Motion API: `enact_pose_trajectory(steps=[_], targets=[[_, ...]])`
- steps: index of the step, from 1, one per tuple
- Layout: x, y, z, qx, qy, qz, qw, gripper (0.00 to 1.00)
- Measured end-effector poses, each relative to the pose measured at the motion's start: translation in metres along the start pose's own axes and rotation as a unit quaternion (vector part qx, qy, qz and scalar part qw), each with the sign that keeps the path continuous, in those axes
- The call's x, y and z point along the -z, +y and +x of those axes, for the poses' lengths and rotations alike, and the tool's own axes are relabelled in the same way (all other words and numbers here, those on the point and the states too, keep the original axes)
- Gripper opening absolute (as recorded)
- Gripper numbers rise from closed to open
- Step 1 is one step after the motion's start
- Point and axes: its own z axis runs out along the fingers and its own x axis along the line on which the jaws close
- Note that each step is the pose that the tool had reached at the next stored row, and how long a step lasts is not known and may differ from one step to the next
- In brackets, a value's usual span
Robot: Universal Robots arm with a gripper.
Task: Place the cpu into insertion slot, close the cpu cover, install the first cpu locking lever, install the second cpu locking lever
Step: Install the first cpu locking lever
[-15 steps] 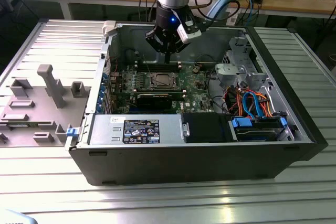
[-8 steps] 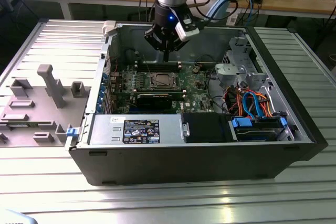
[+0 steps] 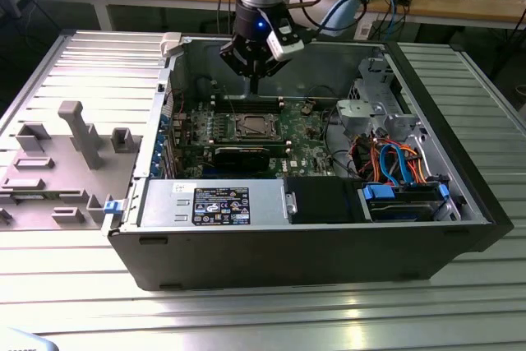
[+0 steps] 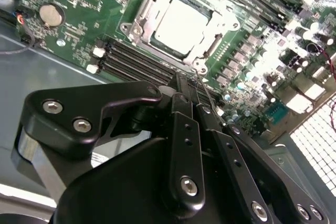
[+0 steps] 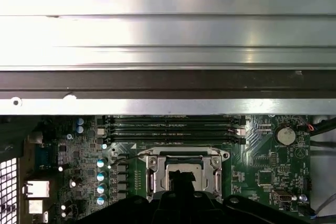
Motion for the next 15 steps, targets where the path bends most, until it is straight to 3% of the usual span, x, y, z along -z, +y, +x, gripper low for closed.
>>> enact_pose_trajectory(steps=[3, 7, 15], targets=[[-0.0007, 0.0023, 0.0127, 0.001, 0.0000, 0.0000, 1.00000, 0.11], [-0.0008, 0.0048, 0.0234, 0.002, -0.0001, 0.0001, 1.00000, 0.11], [0.0030, 0.0089, 0.0375, 0.002, -0.0038, 0.0001, 0.99999, 0.11]])
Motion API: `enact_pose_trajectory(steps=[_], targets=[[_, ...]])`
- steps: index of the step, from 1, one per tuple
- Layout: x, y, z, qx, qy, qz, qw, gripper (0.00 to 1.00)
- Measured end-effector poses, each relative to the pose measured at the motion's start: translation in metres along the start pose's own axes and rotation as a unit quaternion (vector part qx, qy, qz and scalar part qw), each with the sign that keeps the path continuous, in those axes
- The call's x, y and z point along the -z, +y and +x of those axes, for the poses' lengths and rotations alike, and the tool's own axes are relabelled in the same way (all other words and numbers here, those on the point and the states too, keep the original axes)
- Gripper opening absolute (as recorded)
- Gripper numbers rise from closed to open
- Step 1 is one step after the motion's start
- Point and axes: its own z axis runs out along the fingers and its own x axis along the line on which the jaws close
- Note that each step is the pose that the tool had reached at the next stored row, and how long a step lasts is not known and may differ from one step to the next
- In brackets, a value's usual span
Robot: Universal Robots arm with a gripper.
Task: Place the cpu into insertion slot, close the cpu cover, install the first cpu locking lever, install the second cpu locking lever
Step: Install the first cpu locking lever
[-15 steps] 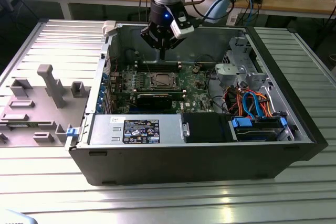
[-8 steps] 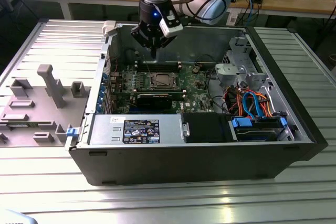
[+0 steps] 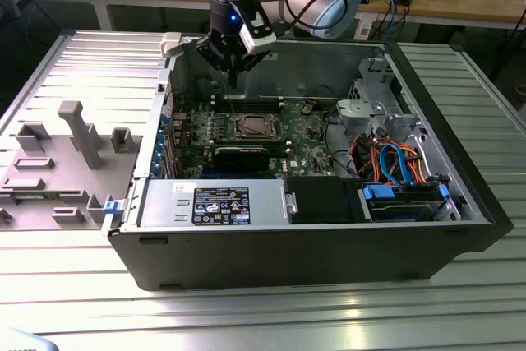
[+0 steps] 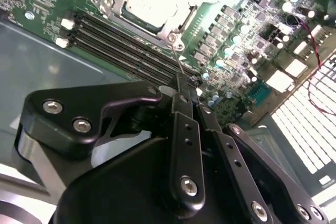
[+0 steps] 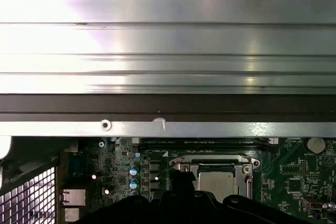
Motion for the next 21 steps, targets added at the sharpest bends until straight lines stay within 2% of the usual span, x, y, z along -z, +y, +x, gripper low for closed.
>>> enact_pose_trajectory(steps=[2, 3, 5, 6, 7, 8, 9, 11, 13, 16, 21], targets=[[0.0012, 0.0007, 0.0047, 0.000, -0.0013, 0.0000, 1.00000, 0.11], [0.0018, 0.0009, 0.0099, 0.000, -0.0026, 0.0000, 1.00000, 0.11], [0.0020, 0.0009, 0.0159, 0.000, -0.0039, 0.0000, 0.99999, 0.11], [0.0020, 0.0010, 0.0222, 0.000, -0.0047, 0.0000, 0.99999, 0.11], [0.0019, 0.0010, 0.0257, 0.000, -0.0049, -0.0006, 0.99999, 0.11], [0.0018, 0.0010, 0.0276, 0.000, -0.0049, -0.0027, 0.99998, 0.11], [0.0009, 0.0010, 0.0289, 0.002, -0.0049, -0.0069, 0.99996, 0.11], [-0.0011, 0.0010, 0.0296, 0.005, -0.0049, -0.0107, 0.99992, 0.11], [-0.0047, 0.0010, 0.0298, 0.007, -0.0049, -0.0118, 0.99989, 0.11], [-0.0082, 0.0009, 0.0296, 0.009, -0.0047, -0.0122, 0.99988, 0.11], [-0.0091, 0.0009, 0.0236, 0.013, -0.0046, -0.0121, 0.99984, 0.11]])
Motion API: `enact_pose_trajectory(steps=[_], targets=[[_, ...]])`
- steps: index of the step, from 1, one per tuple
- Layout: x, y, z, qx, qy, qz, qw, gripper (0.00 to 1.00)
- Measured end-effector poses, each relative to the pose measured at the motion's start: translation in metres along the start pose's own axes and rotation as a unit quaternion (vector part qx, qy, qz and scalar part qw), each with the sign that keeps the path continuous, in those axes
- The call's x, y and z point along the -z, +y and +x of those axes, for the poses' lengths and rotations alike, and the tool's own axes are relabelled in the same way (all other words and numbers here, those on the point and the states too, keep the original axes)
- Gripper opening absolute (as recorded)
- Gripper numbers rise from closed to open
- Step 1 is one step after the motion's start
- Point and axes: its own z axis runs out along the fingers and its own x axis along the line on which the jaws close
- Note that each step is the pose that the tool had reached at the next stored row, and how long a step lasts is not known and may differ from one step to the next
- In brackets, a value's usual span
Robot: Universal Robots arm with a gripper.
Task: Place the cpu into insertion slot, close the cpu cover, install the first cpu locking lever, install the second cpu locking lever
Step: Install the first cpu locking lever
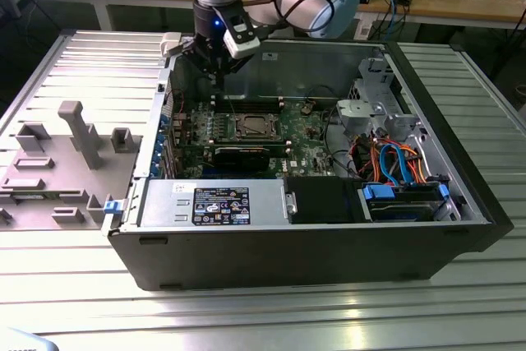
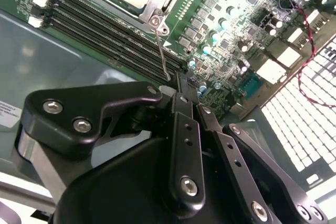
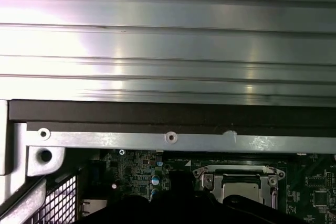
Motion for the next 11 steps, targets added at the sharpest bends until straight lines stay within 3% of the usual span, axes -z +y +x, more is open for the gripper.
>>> enact_pose_trajectory(steps=[11], targets=[[-0.0006, -0.0002, -0.0074, 0.004, 0.0002, -0.0001, 0.99999, 0.11]])
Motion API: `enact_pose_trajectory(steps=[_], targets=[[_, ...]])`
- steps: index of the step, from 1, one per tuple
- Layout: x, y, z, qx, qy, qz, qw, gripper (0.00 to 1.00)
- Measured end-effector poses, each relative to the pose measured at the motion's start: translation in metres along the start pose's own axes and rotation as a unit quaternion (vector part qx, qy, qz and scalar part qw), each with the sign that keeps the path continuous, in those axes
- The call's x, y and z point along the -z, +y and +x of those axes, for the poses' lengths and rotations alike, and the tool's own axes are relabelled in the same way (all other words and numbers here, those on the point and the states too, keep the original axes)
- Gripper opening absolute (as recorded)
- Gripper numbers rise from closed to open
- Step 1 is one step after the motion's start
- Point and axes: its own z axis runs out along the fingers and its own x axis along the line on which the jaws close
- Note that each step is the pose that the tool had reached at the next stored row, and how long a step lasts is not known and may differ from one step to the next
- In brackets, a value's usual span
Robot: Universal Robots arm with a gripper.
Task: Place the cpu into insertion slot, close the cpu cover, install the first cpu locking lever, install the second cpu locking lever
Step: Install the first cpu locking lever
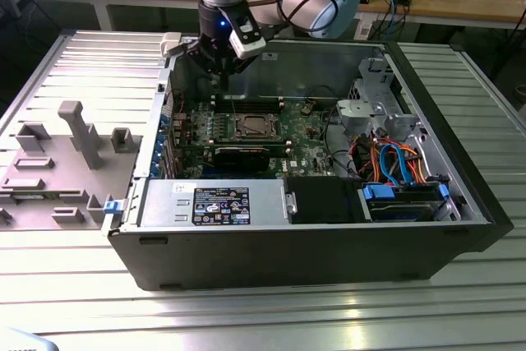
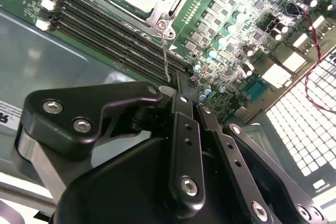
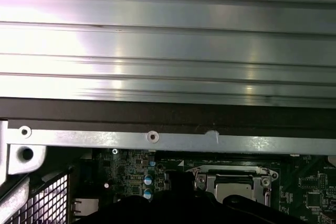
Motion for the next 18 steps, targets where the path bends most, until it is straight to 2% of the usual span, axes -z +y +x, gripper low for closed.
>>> enact_pose_trajectory(steps=[18], targets=[[-0.0008, -0.0004, -0.0093, 0.001, 0.0001, 0.0000, 1.00000, 0.11]])
